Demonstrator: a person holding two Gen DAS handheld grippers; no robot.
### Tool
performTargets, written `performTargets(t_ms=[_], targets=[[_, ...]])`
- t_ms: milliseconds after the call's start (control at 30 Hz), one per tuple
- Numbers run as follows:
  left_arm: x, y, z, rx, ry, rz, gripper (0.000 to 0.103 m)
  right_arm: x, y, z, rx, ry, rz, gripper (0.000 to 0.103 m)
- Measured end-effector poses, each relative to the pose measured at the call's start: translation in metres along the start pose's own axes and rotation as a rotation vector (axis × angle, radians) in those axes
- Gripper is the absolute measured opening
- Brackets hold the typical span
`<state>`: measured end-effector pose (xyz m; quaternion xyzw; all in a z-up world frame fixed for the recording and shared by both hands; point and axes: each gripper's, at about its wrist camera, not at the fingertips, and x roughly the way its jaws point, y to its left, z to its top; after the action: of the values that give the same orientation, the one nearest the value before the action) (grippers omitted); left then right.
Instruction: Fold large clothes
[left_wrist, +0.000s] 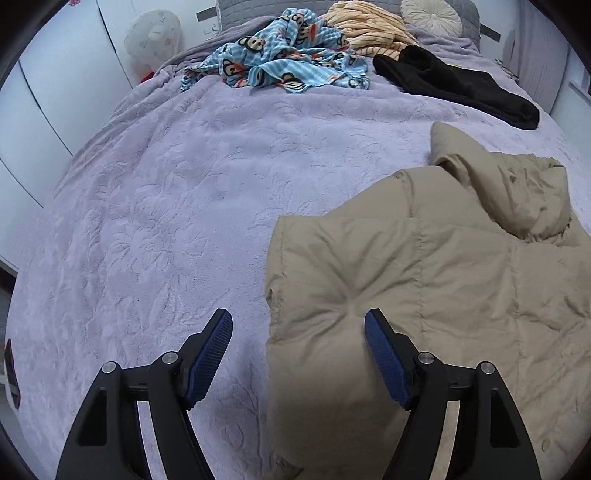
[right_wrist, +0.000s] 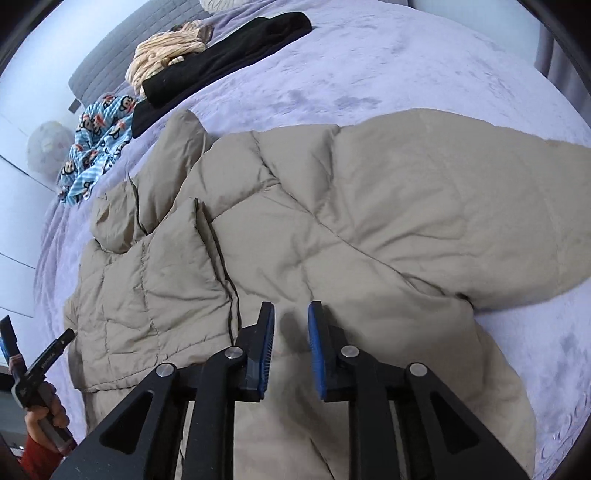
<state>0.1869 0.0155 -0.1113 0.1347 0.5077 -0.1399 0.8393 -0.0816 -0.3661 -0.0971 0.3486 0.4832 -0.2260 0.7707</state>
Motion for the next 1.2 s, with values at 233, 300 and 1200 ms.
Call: performTargets(t_ms=[233,300,1200], targets=[[-0.04,-0.065,-0.023,0.113,0.022,-0.091,0.076,-0.018,-0.026,-0.032,0.101,0.048,0.101,0.053],[-0.043,-0.091,-0.027,0.149,0.039,-0.107,0.076,-0.021,-0.032,-0.033,0.123,0.054,0.129,0.059],[-0.068,-0.286,-0.033,0.287,0.113,-0.195,0.103,-0.08,-0.222,-0.007,0.474,-0.077,0.122,0.089]])
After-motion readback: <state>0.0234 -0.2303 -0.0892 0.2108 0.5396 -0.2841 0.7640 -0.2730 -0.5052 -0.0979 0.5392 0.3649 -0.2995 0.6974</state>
